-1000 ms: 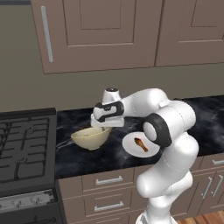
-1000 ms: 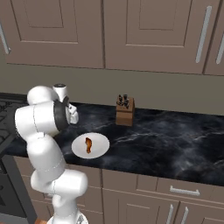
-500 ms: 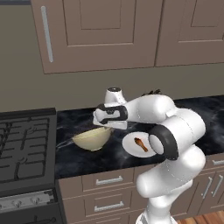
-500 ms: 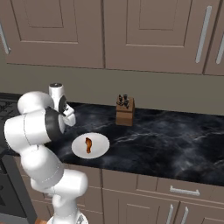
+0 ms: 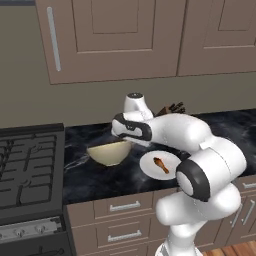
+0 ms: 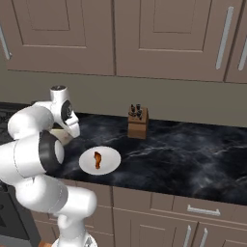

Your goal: Place the chicken drumstick on the plate and place the potato on the same plate.

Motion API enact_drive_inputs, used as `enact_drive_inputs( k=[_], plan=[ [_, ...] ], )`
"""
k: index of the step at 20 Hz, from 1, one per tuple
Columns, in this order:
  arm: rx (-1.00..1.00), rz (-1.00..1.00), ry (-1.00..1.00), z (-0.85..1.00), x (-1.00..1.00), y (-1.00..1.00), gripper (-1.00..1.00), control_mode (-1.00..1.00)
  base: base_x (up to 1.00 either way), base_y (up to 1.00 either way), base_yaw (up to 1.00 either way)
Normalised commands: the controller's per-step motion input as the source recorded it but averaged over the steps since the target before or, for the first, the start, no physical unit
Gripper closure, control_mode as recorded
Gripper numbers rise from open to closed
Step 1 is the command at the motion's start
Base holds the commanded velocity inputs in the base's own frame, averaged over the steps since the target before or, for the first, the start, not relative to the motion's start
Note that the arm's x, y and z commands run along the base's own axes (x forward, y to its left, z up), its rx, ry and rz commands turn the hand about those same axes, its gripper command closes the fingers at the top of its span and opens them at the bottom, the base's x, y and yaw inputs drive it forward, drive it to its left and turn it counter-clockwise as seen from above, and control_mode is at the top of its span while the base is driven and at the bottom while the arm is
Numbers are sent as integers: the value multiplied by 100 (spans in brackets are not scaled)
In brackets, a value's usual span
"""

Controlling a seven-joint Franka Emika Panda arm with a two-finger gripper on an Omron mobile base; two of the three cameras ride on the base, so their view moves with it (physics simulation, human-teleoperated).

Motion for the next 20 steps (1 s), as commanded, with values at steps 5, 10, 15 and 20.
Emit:
enact_drive_inputs(
  k=[5, 10, 15, 20],
  plan=[
    [7, -35, -2, 30, -51, 0, 100, -100, 0, 0, 0],
    [7, -43, -15, 14, -79, 0, 100, -100, 0, 0, 0],
    [6, -51, -22, 2, -91, 0, 100, -100, 0, 0, 0],
    [10, -55, -18, 4, -83, 0, 100, -100, 0, 0, 0]
  ],
)
